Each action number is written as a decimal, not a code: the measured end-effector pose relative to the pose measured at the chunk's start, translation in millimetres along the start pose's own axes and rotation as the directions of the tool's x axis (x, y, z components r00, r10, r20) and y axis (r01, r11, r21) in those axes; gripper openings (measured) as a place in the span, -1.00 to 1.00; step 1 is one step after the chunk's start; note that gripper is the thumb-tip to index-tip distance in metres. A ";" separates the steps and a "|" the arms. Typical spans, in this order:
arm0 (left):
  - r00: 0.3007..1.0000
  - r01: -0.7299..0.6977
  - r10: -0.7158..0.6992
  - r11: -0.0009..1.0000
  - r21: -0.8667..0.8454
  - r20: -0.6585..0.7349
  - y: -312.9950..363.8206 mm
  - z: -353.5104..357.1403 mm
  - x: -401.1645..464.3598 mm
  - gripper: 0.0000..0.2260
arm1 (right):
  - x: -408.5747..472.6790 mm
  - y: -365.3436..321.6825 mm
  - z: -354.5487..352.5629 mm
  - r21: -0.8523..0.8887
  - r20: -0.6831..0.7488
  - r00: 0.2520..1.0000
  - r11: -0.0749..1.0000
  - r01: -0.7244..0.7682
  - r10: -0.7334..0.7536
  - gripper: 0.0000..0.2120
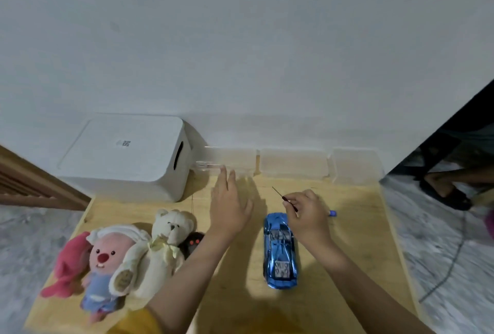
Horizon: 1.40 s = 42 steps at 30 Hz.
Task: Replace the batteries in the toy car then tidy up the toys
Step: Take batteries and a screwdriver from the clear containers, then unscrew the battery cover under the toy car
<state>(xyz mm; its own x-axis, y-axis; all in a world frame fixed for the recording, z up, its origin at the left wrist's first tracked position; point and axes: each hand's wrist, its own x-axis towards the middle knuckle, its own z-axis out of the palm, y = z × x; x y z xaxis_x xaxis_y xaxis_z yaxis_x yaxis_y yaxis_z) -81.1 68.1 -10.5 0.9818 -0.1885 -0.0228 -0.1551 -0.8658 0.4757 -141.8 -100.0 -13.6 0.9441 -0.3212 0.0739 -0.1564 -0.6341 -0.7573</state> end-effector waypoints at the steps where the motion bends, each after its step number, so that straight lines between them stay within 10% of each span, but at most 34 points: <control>1: 0.999 -0.016 0.017 1.000 -0.026 0.027 6.7 3.2 -10.9 -0.31 | -9.4 3.7 -2.9 0.028 -0.010 1.000 0.999 -0.027 0.028 -0.89; 13: 0.900 0.060 -0.096 0.993 0.098 0.424 68.9 41.6 -83.3 -0.16 | -65.0 35.5 -35.4 0.054 -0.083 0.971 0.974 -0.220 0.224 -0.90; 19: 0.940 0.112 -0.082 0.991 -0.073 0.332 68.6 43.7 -90.1 -0.29 | -81.1 35.4 -42.3 0.111 -0.105 0.968 0.970 -0.214 0.226 -0.90; 24: 0.983 0.093 0.010 0.835 -0.543 0.184 63.4 31.0 -96.6 -0.31 | -82.2 33.1 -45.6 0.273 -0.035 0.938 0.906 -0.324 0.346 -0.86; 33: 0.984 0.039 0.122 0.553 -0.832 0.127 70.0 6.9 -105.4 -0.38 | -78.9 6.8 -38.8 0.668 0.418 0.760 0.399 -0.629 0.498 -0.79; 42: 0.984 0.073 0.076 0.642 -0.764 0.158 78.9 -0.6 -104.8 -0.58 | -78.0 -10.8 -55.3 0.726 0.176 0.865 0.532 -0.436 0.470 -0.79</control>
<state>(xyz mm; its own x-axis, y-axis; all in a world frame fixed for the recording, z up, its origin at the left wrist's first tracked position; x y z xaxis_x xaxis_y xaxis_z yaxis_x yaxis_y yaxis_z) -196.2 19.8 30.0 0.9374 -0.3248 -0.1255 0.0560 -0.2153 0.9750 -229.8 -107.0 24.7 0.7942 -0.4521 -0.4061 -0.2846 0.3136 -0.9059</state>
